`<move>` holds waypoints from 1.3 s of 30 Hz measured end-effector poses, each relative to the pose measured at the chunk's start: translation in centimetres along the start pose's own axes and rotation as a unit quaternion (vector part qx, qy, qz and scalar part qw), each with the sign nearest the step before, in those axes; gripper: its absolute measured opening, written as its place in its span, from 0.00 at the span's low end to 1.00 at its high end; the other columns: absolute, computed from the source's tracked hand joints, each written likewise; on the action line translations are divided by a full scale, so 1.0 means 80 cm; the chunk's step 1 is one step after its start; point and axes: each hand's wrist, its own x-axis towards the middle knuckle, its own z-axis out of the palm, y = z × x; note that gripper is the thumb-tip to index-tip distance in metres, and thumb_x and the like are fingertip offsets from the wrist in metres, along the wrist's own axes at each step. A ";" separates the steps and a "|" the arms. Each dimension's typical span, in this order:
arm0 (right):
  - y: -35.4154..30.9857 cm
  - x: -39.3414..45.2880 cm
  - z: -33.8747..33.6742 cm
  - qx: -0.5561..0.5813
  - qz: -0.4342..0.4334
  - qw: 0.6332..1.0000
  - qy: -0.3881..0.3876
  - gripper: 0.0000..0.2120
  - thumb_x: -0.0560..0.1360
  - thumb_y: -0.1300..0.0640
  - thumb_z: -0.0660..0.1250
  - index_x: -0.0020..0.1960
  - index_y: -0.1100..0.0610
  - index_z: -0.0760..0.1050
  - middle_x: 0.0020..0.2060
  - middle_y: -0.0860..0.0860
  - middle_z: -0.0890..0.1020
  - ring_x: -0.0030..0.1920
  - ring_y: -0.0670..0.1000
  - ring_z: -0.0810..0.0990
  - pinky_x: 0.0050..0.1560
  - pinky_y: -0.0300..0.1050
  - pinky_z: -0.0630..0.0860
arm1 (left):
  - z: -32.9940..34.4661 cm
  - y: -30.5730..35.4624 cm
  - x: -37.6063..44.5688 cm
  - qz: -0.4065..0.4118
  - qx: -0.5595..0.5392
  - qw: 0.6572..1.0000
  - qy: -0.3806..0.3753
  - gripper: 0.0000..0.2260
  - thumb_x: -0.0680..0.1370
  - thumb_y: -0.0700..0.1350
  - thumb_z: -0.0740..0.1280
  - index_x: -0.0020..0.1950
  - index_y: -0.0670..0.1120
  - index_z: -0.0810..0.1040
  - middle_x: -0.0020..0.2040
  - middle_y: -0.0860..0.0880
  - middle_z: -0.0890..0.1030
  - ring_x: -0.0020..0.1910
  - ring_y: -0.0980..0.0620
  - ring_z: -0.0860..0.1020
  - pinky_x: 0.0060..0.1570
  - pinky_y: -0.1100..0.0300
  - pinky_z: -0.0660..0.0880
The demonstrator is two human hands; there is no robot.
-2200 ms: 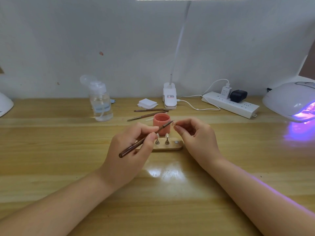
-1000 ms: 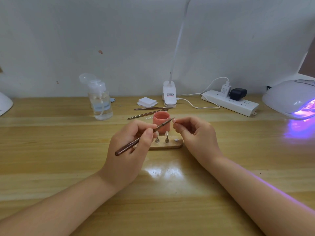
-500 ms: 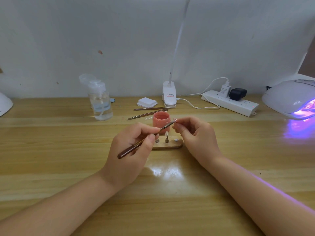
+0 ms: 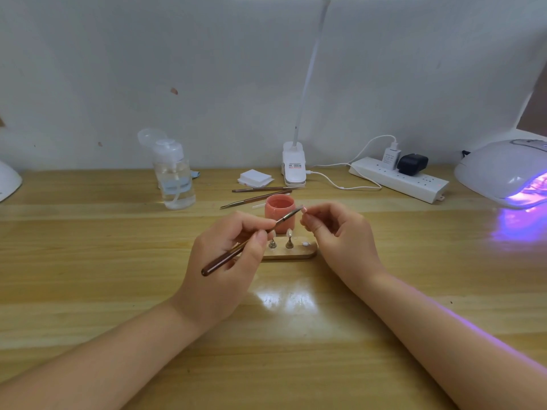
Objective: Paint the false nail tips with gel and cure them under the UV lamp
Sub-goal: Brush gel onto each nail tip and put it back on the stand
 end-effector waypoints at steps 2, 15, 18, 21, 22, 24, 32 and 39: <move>0.000 0.000 0.000 -0.001 -0.003 1.000 0.000 0.13 0.75 0.64 0.70 0.43 0.45 0.77 0.38 0.45 0.84 0.42 0.48 0.83 0.49 0.47 0.79 | 0.001 0.001 0.000 0.009 0.006 1.000 -0.009 0.08 0.77 0.48 0.63 0.52 0.51 0.80 0.46 0.59 0.84 0.47 0.55 0.82 0.47 0.64 0.76; 0.001 -0.001 -0.001 -0.011 -0.002 1.000 0.013 0.12 0.75 0.64 0.70 0.43 0.47 0.77 0.38 0.44 0.83 0.41 0.45 0.83 0.47 0.44 0.79 | 0.002 0.002 0.001 0.016 0.028 0.999 0.004 0.08 0.76 0.46 0.65 0.51 0.48 0.81 0.43 0.58 0.84 0.45 0.55 0.83 0.45 0.63 0.77; 0.002 0.000 0.000 -0.019 0.001 1.000 0.015 0.08 0.75 0.63 0.70 0.44 0.50 0.79 0.38 0.44 0.83 0.41 0.45 0.82 0.47 0.44 0.79 | 0.000 0.002 0.001 0.007 0.003 1.000 0.008 0.08 0.76 0.47 0.63 0.50 0.50 0.80 0.45 0.59 0.84 0.45 0.55 0.83 0.44 0.64 0.78; 0.002 0.000 0.001 -0.017 0.002 1.000 0.021 0.07 0.74 0.64 0.71 0.45 0.52 0.80 0.38 0.45 0.83 0.41 0.45 0.82 0.46 0.43 0.79 | 0.003 0.002 0.000 0.007 -0.003 1.000 -0.008 0.08 0.77 0.47 0.65 0.54 0.49 0.80 0.47 0.58 0.84 0.48 0.55 0.83 0.48 0.62 0.78; 0.002 0.000 0.001 -0.018 0.004 1.000 0.022 0.07 0.74 0.64 0.71 0.45 0.52 0.80 0.38 0.44 0.83 0.41 0.45 0.82 0.46 0.43 0.79 | 0.004 0.002 0.000 0.003 0.002 1.000 -0.008 0.07 0.77 0.46 0.66 0.54 0.49 0.80 0.47 0.58 0.85 0.47 0.54 0.83 0.48 0.60 0.78; 0.003 0.001 0.001 -0.023 0.009 0.999 0.023 0.06 0.75 0.64 0.70 0.45 0.53 0.80 0.38 0.44 0.83 0.40 0.44 0.82 0.46 0.42 0.78 | 0.003 0.000 -0.001 -0.008 0.013 1.000 0.004 0.06 0.76 0.45 0.66 0.51 0.49 0.81 0.44 0.57 0.84 0.45 0.54 0.83 0.45 0.56 0.79; 0.006 0.001 0.002 -0.028 0.006 0.999 0.030 0.07 0.74 0.64 0.71 0.46 0.52 0.80 0.38 0.43 0.83 0.39 0.41 0.81 0.43 0.33 0.76 | 0.003 0.003 0.000 0.035 0.042 0.998 -0.014 0.11 0.76 0.47 0.64 0.54 0.46 0.82 0.45 0.54 0.84 0.47 0.55 0.82 0.46 0.61 0.77; 0.006 0.000 0.001 -0.032 0.009 0.999 0.034 0.06 0.75 0.63 0.71 0.45 0.52 0.80 0.38 0.46 0.83 0.41 0.44 0.82 0.45 0.40 0.78 | 0.002 0.002 -0.002 -0.003 -0.002 1.000 0.000 0.08 0.77 0.49 0.63 0.53 0.52 0.79 0.46 0.57 0.85 0.47 0.54 0.83 0.47 0.58 0.79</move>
